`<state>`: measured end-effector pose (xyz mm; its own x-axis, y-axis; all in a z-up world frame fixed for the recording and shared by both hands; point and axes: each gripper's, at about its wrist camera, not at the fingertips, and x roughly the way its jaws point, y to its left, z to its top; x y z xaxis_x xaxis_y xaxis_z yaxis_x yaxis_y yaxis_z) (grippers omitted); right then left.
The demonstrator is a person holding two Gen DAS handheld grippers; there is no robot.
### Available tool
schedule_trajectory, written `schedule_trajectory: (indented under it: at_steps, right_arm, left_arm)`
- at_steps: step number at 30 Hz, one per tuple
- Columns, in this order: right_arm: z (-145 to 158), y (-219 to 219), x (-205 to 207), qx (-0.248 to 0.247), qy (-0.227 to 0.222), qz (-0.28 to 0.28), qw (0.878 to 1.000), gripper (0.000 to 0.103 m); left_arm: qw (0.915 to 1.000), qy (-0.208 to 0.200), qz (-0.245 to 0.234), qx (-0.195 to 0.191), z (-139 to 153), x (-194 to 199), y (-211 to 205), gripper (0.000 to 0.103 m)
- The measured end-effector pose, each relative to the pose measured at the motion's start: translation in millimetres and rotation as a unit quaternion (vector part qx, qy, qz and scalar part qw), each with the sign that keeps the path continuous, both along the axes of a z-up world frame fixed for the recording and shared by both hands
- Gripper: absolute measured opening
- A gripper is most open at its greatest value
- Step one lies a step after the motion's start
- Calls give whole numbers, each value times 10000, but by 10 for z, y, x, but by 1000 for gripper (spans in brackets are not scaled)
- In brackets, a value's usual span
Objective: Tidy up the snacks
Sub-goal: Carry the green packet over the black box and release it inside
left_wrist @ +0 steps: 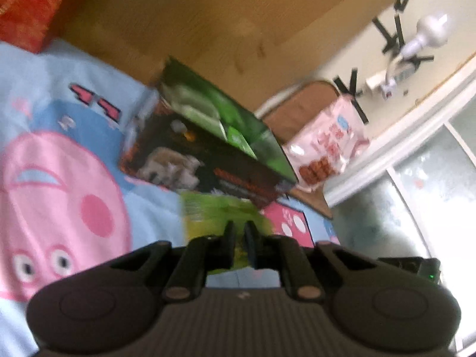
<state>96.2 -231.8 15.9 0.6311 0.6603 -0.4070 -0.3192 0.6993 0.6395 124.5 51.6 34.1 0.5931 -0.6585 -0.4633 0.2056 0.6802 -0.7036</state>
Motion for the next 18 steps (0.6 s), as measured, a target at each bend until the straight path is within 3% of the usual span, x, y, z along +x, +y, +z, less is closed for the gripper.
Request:
schedule_trajectory:
  at_steps: [1,2,4,7,9,10,16,18]
  right_arm:
    - [34,-27,0,60,-32,-78,9999,23]
    - [60,-53,8,164,-34,-124,9998,23]
    - [73,-130,23,503,27,-136,9986,23]
    - [91,-147,65,909,116,-90,9957,23]
    - [93,-115,104,1150,234,65,9931,23]
    - [111,-91,128,1211,261,122,9922,23]
    - [474,27,395,813,-310,-6,9962,24]
    - [579,84,537,468,-596,-94,9971,24]
  left_arm:
    - [10000,-19,93,-5,18,-17,59,29]
    - [9998,-10,186,-11,32,-36,120,52]
    - [9994,-11,332,-80,57,-67,213,65]
    - [9994,-50,196,-267,97,-50,217,63]
    - [9993,-119,25,-341,146,-6,148,50]
    - [9993,-164,-78,-315,186,28,102,33]
    - [9978,-619,-42,210,568,423,-35,18]
    - [9968,-675,-63,418,628,617,-114,19]
